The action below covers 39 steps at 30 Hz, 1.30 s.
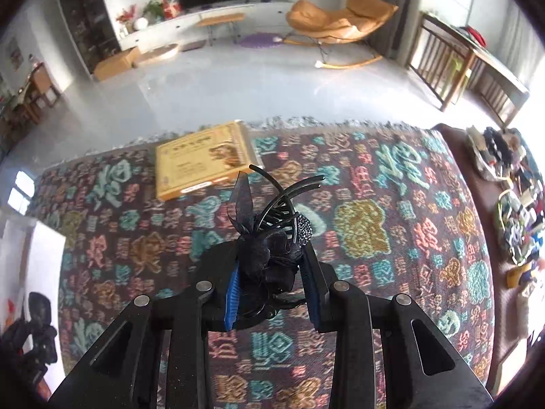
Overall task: Organize soft objects
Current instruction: 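Carry both held items over the white box and release them inside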
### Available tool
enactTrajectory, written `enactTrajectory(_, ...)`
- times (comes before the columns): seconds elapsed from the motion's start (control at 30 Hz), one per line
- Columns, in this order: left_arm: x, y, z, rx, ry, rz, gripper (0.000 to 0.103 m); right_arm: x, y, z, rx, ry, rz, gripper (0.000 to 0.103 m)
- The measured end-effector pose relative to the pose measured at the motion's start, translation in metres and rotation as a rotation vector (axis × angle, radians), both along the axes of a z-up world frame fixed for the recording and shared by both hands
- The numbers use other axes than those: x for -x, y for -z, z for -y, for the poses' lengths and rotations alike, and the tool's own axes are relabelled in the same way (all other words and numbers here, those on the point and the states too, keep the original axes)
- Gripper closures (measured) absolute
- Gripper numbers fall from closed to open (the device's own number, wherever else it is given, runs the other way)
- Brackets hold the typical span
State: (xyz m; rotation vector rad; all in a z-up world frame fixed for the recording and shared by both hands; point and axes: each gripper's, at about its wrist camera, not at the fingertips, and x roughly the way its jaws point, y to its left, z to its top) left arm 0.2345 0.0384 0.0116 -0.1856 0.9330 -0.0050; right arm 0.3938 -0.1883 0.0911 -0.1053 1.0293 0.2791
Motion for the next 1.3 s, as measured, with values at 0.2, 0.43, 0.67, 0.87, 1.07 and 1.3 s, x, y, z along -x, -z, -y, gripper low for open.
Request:
enactTrajectory(0.2, 0.037, -0.023, -0.029, -0.020, -0.046, 0.047, 0.067, 0.055, -0.010, -0.083, -0.007, -0.146, 0.016, 0.070)
enactTrajectory(0.43, 0.086, -0.049, -0.070, -0.079, -0.093, 0.107, 0.067, 0.129, -0.024, -0.188, -0.072, -0.295, 0.020, 0.069)
enactTrajectory(0.67, 0.139, -0.048, -0.141, -0.143, -0.189, 0.104, 0.067, 0.199, -0.028, -0.285, -0.149, -0.438, 0.006, 0.069)
enactTrajectory(0.87, 0.192, -0.025, -0.218, -0.176, -0.319, 0.028, 0.065, 0.257, -0.008, -0.358, -0.188, -0.556, -0.044, 0.069)
enactTrajectory(1.07, 0.235, 0.000, -0.261, -0.152, -0.422, -0.015, 0.033, 0.295, 0.046, -0.406, -0.161, -0.625, -0.202, 0.026)
enactTrajectory(1.3, 0.274, -0.017, -0.244, -0.161, -0.448, 0.125, 0.011, 0.330, 0.056, -0.396, -0.083, -0.619, -0.188, 0.025)
